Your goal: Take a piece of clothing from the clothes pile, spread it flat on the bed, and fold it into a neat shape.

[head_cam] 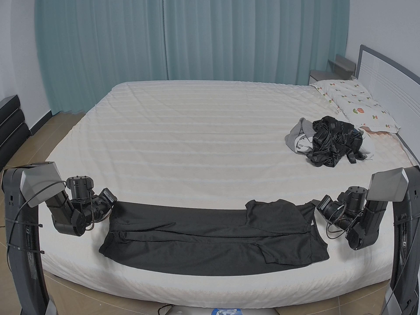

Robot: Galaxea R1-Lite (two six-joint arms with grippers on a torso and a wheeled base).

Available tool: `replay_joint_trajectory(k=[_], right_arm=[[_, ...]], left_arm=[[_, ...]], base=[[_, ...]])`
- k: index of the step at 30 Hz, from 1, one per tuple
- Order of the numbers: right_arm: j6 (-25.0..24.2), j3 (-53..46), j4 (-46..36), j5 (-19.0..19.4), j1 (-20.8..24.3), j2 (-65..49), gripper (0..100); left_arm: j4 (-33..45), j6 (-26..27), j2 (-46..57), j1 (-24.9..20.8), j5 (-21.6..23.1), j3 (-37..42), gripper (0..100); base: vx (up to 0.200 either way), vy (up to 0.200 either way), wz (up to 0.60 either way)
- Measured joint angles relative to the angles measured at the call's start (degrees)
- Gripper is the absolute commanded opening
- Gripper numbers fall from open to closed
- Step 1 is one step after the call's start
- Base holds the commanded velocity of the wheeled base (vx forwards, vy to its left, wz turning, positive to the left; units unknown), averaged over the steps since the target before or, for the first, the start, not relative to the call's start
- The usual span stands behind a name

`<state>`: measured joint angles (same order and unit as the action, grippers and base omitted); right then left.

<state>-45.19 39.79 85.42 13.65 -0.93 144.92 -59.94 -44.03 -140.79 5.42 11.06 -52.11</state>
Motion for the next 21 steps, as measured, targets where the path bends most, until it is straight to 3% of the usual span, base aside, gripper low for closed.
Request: replay_joint_trajectory(k=[5, 6, 7, 8, 21], right_arm=[[0.2, 0.01, -0.05, 0.02, 0.05, 0.48, 0], [0.22, 0.01, -0.05, 0.02, 0.05, 0.56, 0], [0.26, 0.01, -0.07, 0.0, 0.05, 0.63, 0], [0.35, 0.01, -0.07, 0.02, 0.05, 0.72, 100], [0.55, -1.04, 1.45, 0.02, 0.11, 0.06, 100]], left_arm=[[0.0, 0.05, -0.2, 0.0, 0.0, -0.09, 0], [0.0, 0.07, -0.23, 0.0, 0.0, -0.11, 100], [0.0, 0.07, -0.28, -0.02, -0.09, -0.17, 100], [0.0, 0.07, -0.33, -0.06, -0.15, -0.23, 100], [-0.02, 0.02, -0.45, -0.09, -0.02, -0.13, 100]], base=[[0.0, 0.0, 0.0], [0.0, 0.0, 0.0], [0.0, 0.0, 0.0], [0.0, 0.0, 0.0], [0.0, 0.0, 0.0]])
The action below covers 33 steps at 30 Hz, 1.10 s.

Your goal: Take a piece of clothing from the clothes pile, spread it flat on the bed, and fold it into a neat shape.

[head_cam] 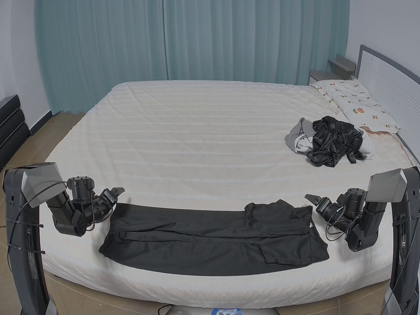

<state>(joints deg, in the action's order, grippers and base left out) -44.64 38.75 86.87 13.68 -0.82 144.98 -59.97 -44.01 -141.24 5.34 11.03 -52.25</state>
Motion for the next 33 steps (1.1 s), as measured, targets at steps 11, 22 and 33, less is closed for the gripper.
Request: replay_joint_trajectory(k=[11, 22, 33], right_arm=[[0.96, -7.3, 2.13, 1.91, 5.88, -7.74, 100], [6.44, -8.0, 2.08, 6.41, 7.59, -5.95, 100], [8.74, -6.64, 2.11, 6.66, 7.92, -2.01, 0]], left_arm=[[0.02, -2.19, 0.26, 0.09, -0.01, 0.49, 100], [0.05, -2.33, 0.34, 0.2, -0.12, 0.68, 100], [0.02, -2.28, 0.34, 0.2, -0.12, 0.74, 100]], base=[[0.0, 0.0, 0.0], [0.0, 0.0, 0.0], [0.0, 0.0, 0.0]])
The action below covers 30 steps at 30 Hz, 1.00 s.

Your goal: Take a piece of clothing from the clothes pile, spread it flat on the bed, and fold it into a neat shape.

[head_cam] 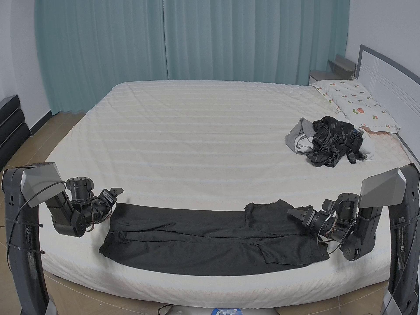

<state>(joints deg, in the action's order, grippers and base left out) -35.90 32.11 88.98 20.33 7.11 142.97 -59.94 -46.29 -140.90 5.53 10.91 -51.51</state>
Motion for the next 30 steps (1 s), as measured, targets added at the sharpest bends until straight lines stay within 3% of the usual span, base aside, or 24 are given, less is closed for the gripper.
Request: replay_joint_trajectory(k=[13, 23, 30], right_arm=[[0.66, -5.9, 0.02, -0.02, -0.69, -2.73, 0], [5.68, -10.36, 0.0, 0.11, -1.35, -3.89, 0], [6.45, -11.93, 0.02, 0.09, -1.35, -3.91, 0]], left_arm=[[0.02, 0.0, -0.01, -0.02, 0.0, 0.0, 100], [0.02, 0.0, 0.0, -0.02, 0.0, 0.0, 100], [0.02, 0.0, 0.0, 0.05, 0.0, 0.0, 100]], base=[[0.0, 0.0, 0.0], [0.0, 0.0, 0.0], [0.0, 0.0, 0.0]])
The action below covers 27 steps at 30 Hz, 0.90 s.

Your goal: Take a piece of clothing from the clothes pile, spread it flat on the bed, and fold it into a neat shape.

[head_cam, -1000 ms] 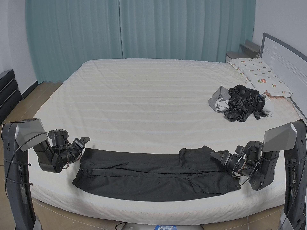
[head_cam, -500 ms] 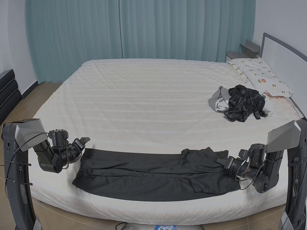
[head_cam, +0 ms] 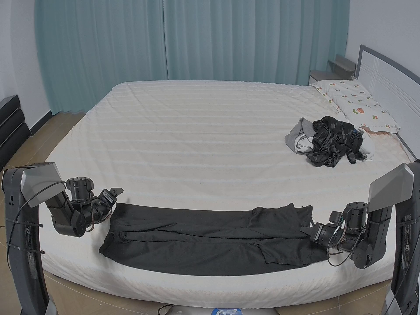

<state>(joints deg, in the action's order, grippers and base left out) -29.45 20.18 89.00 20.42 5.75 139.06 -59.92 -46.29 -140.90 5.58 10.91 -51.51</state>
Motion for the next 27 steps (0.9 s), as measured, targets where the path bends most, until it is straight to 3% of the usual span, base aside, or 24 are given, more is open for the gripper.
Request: replay_joint_trajectory(k=[1, 2, 8, 14, 27], right_arm=[[0.15, -0.12, 0.01, -0.01, 0.0, -0.02, 0], [0.33, -0.3, -0.05, -0.01, 0.0, -0.05, 100], [3.32, -1.41, -0.02, -0.06, 0.17, -0.15, 100], [2.99, -0.66, -0.02, -0.26, 0.17, -0.15, 100], [-4.24, 5.64, 0.0, -0.59, 1.41, 0.74, 100]], left_arm=[[0.0, 0.0, 0.0, 0.0, 0.0, 0.0, 100], [0.0, -0.02, 0.0, 0.01, 0.0, 0.0, 100], [0.0, 0.0, -0.01, 0.01, 0.0, 0.0, 100], [0.0, 0.0, -0.01, 0.01, 0.0, 0.0, 100], [0.0, 0.0, 0.0, 0.01, 0.0, -0.04, 100]], base=[[0.0, 0.0, 0.0], [0.0, 0.0, 0.0], [0.0, 0.0, 0.0], [0.0, 0.0, 0.0], [0.0, 0.0, 0.0]])
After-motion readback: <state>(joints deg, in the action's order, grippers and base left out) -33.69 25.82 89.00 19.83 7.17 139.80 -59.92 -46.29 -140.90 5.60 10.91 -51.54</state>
